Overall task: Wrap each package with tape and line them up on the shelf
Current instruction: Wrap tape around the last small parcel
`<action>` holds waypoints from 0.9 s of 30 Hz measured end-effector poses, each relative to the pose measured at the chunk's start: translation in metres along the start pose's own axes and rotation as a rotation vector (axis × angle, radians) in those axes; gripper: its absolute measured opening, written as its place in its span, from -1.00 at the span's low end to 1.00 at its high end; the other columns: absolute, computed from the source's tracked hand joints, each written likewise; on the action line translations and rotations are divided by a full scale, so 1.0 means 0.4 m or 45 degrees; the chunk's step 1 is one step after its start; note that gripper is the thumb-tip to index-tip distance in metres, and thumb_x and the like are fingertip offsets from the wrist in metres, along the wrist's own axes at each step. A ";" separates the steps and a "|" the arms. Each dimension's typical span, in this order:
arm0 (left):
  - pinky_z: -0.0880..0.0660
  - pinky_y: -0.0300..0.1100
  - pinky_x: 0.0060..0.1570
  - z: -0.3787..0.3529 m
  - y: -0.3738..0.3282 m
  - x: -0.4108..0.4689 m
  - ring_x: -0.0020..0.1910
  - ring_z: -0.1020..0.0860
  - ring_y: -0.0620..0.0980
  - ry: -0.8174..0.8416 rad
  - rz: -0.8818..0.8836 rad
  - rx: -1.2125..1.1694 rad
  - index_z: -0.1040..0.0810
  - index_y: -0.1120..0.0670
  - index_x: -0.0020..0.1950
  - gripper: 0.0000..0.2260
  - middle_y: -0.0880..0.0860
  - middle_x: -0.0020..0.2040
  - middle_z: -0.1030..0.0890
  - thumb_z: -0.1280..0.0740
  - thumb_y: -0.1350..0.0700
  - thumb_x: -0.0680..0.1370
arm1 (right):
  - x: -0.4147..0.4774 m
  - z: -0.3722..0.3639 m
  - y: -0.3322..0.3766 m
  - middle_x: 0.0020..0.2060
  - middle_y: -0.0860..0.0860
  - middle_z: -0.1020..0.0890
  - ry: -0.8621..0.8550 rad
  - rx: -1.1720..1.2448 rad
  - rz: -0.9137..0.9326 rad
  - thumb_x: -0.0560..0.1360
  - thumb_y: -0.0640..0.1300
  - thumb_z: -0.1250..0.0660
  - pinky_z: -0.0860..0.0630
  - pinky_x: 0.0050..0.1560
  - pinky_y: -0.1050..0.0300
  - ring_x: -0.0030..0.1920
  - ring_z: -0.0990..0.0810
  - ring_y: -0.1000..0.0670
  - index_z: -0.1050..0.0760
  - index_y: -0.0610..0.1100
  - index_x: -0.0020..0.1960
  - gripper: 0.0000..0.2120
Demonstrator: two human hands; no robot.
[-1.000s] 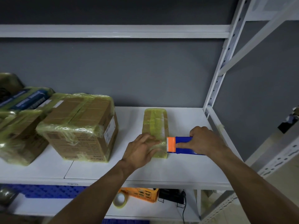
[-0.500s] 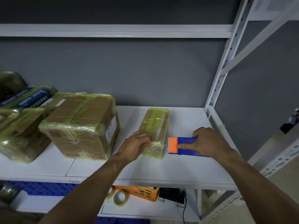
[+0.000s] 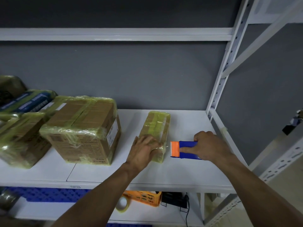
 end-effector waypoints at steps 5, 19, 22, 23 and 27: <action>-0.28 0.15 0.45 0.007 0.030 0.004 0.46 -0.37 -0.13 0.047 0.013 -0.106 -0.56 -0.19 0.36 -0.73 -0.26 0.40 -0.50 -0.28 -0.08 0.66 | -0.018 0.000 -0.003 -0.32 0.07 -0.56 -0.028 0.083 -0.002 0.26 0.58 -0.39 -0.34 -0.39 0.23 -0.33 -0.56 0.09 -0.50 -0.02 -0.19 -0.36; -0.37 0.00 0.43 0.046 0.110 0.004 0.44 -0.43 -0.12 0.033 -0.012 -0.312 -0.67 -0.05 0.24 -0.77 -0.22 0.31 -0.59 -0.40 -0.01 0.60 | -0.037 -0.014 -0.064 -0.28 0.10 -0.56 -0.037 0.061 -0.064 0.29 0.52 -0.44 -0.42 -0.34 0.23 -0.27 -0.56 0.11 -0.44 0.01 -0.14 -0.41; -0.37 0.11 0.42 0.025 0.114 0.000 0.46 -0.40 -0.14 0.041 0.025 -0.313 -0.65 -0.12 0.22 -0.71 -0.28 0.32 -0.56 -0.43 -0.16 0.55 | -0.021 -0.039 -0.064 -0.28 0.11 -0.53 -0.036 -0.026 -0.088 0.31 0.55 -0.39 -0.42 -0.33 0.22 -0.28 -0.53 0.11 -0.39 0.02 -0.14 -0.40; -0.36 0.11 0.43 0.021 0.113 -0.002 0.45 -0.40 -0.16 0.026 0.052 -0.315 -0.65 -0.17 0.18 -0.66 -0.31 0.31 -0.56 -0.42 -0.28 0.49 | -0.014 -0.046 -0.062 -0.29 0.12 -0.51 -0.046 -0.057 -0.097 0.32 0.55 -0.38 -0.41 -0.33 0.22 -0.29 -0.52 0.11 -0.38 0.02 -0.13 -0.39; -0.42 -0.03 0.38 0.028 0.102 -0.003 0.32 -0.48 -0.23 -0.169 0.183 -0.458 -0.53 -0.30 -0.17 -0.65 -0.33 0.14 -0.63 -0.43 -0.50 0.28 | 0.021 -0.075 -0.044 -0.30 0.10 -0.46 -0.074 -0.105 -0.120 0.33 0.56 -0.37 -0.46 -0.28 0.17 -0.29 -0.51 0.07 -0.37 0.00 -0.12 -0.37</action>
Point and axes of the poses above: each hand's wrist, its own x-axis towards the middle knuckle, its own z-axis out of the back of the hand, y = z × x, the point moved 8 cm from there along x, towards the middle knuckle
